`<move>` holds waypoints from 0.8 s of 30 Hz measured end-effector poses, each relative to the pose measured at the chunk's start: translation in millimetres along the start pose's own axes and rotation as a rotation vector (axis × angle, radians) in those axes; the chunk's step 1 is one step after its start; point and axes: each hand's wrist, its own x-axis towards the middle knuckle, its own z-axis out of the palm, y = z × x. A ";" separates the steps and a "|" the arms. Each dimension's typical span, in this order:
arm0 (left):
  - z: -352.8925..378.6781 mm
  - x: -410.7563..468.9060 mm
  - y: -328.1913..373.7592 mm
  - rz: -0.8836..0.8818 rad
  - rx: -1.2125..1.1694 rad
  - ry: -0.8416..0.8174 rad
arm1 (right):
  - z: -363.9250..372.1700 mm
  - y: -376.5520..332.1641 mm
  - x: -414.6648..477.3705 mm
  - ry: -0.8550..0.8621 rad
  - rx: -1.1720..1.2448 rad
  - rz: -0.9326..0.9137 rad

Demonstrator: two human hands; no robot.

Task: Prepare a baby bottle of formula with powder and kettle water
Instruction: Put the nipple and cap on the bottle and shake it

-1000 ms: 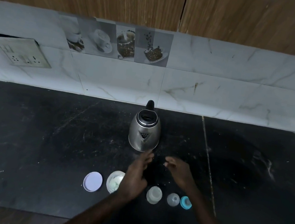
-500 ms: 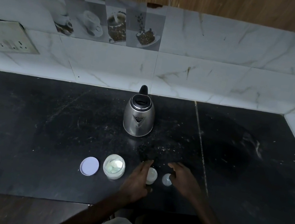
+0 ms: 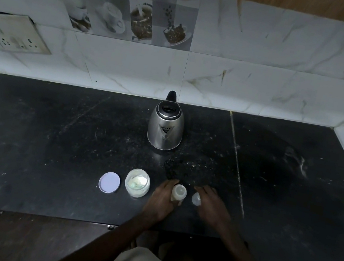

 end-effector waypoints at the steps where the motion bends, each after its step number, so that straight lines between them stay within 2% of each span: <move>1: 0.0 -0.5 0.0 0.005 -0.002 0.004 | -1.1 1.2 -1.1 0.007 0.005 0.011; 7: 0.8 -0.9 2.4 0.037 -0.022 0.046 | -6.1 12.3 -8.2 0.039 -0.039 0.190; 18: 2.9 1.0 -3.7 0.070 -0.021 0.057 | -3.9 25.2 -3.2 0.034 -0.008 0.142; 24: 2.5 3.2 -5.0 0.087 -0.022 0.060 | -15.3 17.2 3.5 -0.029 -0.195 0.119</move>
